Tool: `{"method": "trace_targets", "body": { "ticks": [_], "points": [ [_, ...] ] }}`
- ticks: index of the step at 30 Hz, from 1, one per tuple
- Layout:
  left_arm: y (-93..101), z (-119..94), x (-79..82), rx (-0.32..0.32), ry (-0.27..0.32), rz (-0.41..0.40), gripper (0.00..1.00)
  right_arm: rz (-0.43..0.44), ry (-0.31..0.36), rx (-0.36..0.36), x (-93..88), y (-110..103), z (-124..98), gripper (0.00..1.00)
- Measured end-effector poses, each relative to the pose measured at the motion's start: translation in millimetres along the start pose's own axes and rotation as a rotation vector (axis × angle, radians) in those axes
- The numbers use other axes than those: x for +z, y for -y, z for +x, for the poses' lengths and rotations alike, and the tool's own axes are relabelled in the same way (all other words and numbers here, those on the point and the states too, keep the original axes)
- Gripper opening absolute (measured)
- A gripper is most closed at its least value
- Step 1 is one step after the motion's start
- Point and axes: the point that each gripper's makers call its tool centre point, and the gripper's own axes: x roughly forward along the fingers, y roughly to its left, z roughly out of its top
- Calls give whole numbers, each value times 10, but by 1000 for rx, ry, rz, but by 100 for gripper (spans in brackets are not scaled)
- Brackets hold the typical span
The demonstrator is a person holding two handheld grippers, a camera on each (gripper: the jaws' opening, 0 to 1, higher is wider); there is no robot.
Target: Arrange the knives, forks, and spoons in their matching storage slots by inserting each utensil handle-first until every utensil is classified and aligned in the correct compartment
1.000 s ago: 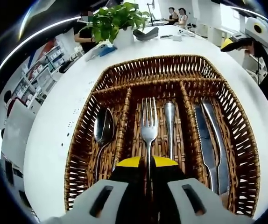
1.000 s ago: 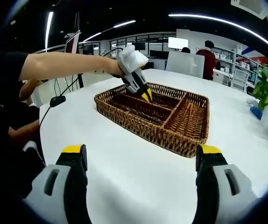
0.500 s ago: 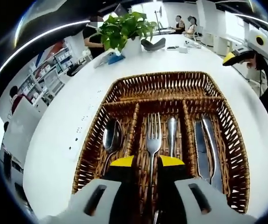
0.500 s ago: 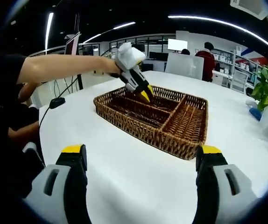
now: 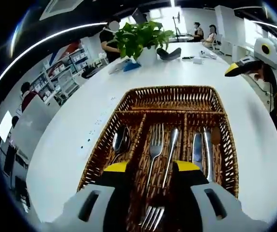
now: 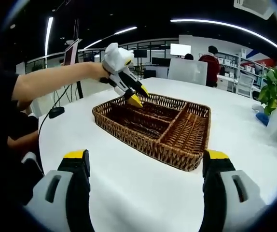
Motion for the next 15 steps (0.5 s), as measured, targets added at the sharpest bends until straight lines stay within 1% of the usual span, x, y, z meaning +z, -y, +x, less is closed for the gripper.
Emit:
{"method": "trace_targets", "body": {
  "ticks": [1, 4, 8, 9, 10, 12, 13, 14, 15],
  "points": [
    [2, -38, 21, 18, 21, -17, 39, 1, 1, 0, 4, 8, 4, 100],
    [46, -125, 35, 42, 46, -68, 44, 4, 4, -4, 25, 40, 20, 100],
    [151, -231, 68, 63, 70, -79, 52, 5, 11, -4, 62, 59, 39, 100],
    [169, -277, 100, 81, 88, -98, 53, 5, 11, -3, 65, 59, 44, 100],
    [199, -318, 149, 92, 121, -133, 55, 3, 13, -2, 73, 59, 50, 100],
    [257, -385, 188, 90, 150, -161, 60, 5, 14, -2, 81, 64, 59, 100],
    [284, -434, 204, 106, 167, -189, 62, 5, 15, -2, 86, 67, 64, 100],
    [300, -469, 204, 119, 172, -198, 65, 7, 15, -6, 91, 78, 69, 100],
    [335, -524, 214, 140, 189, -205, 67, 9, 17, -8, 95, 86, 74, 100]
  ]
}}
